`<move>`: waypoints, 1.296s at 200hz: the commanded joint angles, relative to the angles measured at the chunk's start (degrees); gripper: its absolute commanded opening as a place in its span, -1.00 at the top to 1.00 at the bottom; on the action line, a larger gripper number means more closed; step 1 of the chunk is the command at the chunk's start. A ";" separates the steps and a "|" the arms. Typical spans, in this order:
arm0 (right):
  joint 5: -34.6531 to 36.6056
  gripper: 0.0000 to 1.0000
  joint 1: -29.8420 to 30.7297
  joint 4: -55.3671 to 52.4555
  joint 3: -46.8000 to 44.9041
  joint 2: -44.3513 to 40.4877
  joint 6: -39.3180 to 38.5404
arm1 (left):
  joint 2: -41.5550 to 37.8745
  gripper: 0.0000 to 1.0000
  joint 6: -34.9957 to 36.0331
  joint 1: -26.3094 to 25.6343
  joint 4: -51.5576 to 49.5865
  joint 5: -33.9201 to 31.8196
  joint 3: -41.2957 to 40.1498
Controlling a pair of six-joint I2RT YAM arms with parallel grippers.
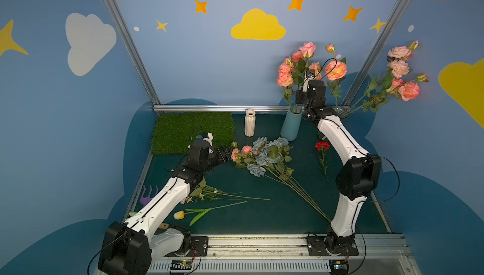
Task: Place the pink flowers into the vase
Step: Place the flower in the vase, then pick up the flower at the center of the board.
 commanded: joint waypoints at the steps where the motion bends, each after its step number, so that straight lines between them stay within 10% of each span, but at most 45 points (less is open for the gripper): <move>1: -1.52 1.00 -0.39 -0.49 -1.86 -2.52 3.47 | 0.34 -0.53 0.14 0.27 0.68 0.20 -0.53; 58: -2.54 1.00 -1.22 -2.90 -3.18 -3.16 6.63 | 0.04 -0.58 0.14 0.28 -0.34 -0.15 -0.17; 121: -2.73 0.16 -2.17 -5.36 -5.21 -5.70 9.31 | 0.61 -0.72 0.22 0.26 -0.21 -0.57 0.04; 165: -4.57 0.03 -1.55 -5.68 -13.97 -12.75 12.24 | 0.45 -0.73 -0.10 -0.42 0.96 -1.55 -0.33; 259: -11.41 0.03 2.97 -14.28 -33.74 -29.79 15.37 | -1.53 -0.67 0.01 -18.69 -14.08 -22.58 7.58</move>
